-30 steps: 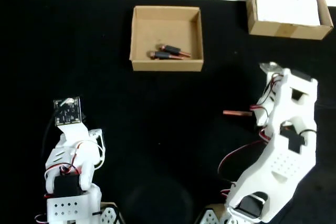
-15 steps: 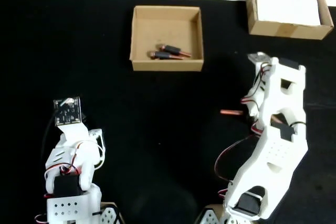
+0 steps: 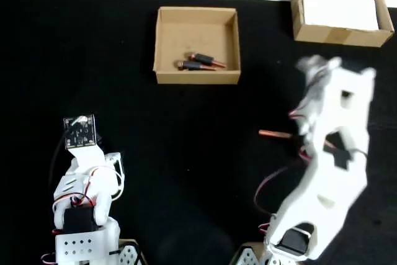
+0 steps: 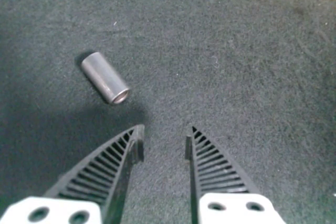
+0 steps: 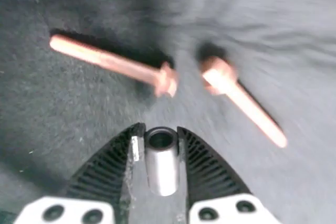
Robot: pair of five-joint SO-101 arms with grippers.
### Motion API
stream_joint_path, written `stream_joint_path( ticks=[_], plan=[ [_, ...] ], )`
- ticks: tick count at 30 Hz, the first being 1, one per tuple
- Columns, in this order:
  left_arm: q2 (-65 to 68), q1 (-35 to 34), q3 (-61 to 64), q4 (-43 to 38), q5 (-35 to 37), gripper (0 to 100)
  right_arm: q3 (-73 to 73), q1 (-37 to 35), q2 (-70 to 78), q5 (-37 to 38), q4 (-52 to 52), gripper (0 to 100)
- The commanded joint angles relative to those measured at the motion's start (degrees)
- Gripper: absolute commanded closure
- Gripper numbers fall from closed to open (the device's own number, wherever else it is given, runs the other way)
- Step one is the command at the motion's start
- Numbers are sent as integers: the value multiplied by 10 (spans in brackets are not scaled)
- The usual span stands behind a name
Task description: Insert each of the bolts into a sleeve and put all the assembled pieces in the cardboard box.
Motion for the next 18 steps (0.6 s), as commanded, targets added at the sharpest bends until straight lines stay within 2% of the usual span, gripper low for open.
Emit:
stream_joint_path(
  ticks=[1,11,14,18],
  plan=[
    [5,0,8,-11,0,856,-34,44,-110,-10,34,991],
    [36,81,-36,-8,2,857,124,252,-357,-11,19,991],
    [148,138,-109,-17,3,856,178,329,-412,-10,-21,991],
    [418,199,-295,-41,3,854,262,422,-473,-6,-115,991]
  ],
)
